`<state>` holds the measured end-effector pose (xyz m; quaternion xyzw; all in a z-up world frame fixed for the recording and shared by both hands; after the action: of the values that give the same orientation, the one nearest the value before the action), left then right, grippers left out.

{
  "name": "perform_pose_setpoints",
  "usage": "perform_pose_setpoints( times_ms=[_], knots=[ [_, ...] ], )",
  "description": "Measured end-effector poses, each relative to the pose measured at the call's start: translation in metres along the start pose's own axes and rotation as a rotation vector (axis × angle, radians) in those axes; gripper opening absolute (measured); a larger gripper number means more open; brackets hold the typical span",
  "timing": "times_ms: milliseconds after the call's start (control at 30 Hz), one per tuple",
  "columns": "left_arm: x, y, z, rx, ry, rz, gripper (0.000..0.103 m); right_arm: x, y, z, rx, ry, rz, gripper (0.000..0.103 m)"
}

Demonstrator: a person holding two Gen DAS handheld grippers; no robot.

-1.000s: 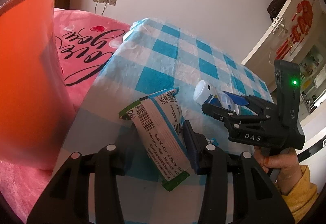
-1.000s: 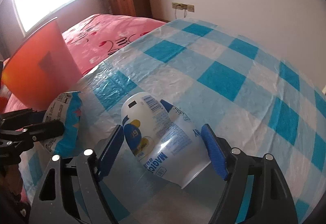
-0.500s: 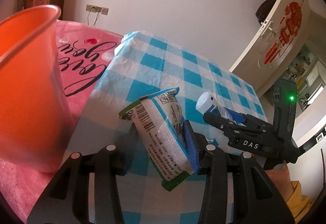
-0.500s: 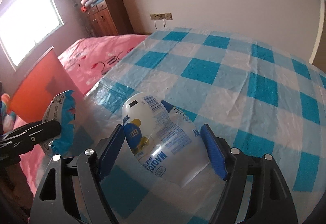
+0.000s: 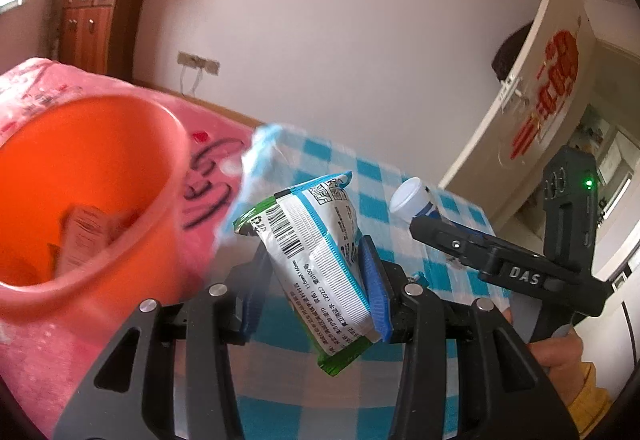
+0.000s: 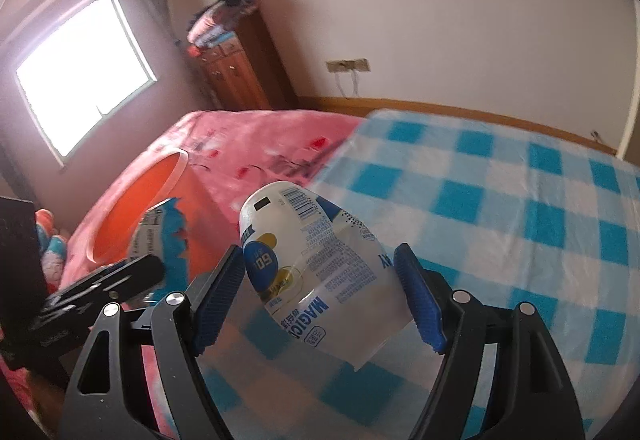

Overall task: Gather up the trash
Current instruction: 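Carry the snack bag and white bottle to the orange bucket and release both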

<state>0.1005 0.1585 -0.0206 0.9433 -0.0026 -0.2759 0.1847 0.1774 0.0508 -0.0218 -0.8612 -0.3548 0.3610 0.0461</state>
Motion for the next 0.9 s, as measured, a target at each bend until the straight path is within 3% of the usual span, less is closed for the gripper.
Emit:
perform_pose_setpoints(
  times_ms=[400,633,900],
  knots=[
    [-0.060,-0.091,-0.046,-0.080,0.157,-0.173,0.045,0.030,-0.121,-0.047,-0.072,0.003,-0.188,0.076],
    [-0.061,-0.137,-0.050,-0.126,0.172,-0.251,0.045,0.059,-0.172,-0.052,-0.098,-0.026,-0.245,0.076],
    [-0.047,-0.165,-0.041,-0.148,0.144,-0.288,0.045,0.094,-0.197,-0.051,-0.085,-0.066,-0.288,0.079]
  ],
)
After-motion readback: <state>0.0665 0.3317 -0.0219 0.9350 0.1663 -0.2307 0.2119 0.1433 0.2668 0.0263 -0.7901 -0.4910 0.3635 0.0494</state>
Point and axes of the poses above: each gripper's, at about its wrist camera, not at the fingertips, and x roughly the way its jaws point, y to its right, z to its underside, the point moved 9 cm from there along x, roughly the way its jaws point, and after that the axes turned 3 degrees about y, right-handed, at the moved point
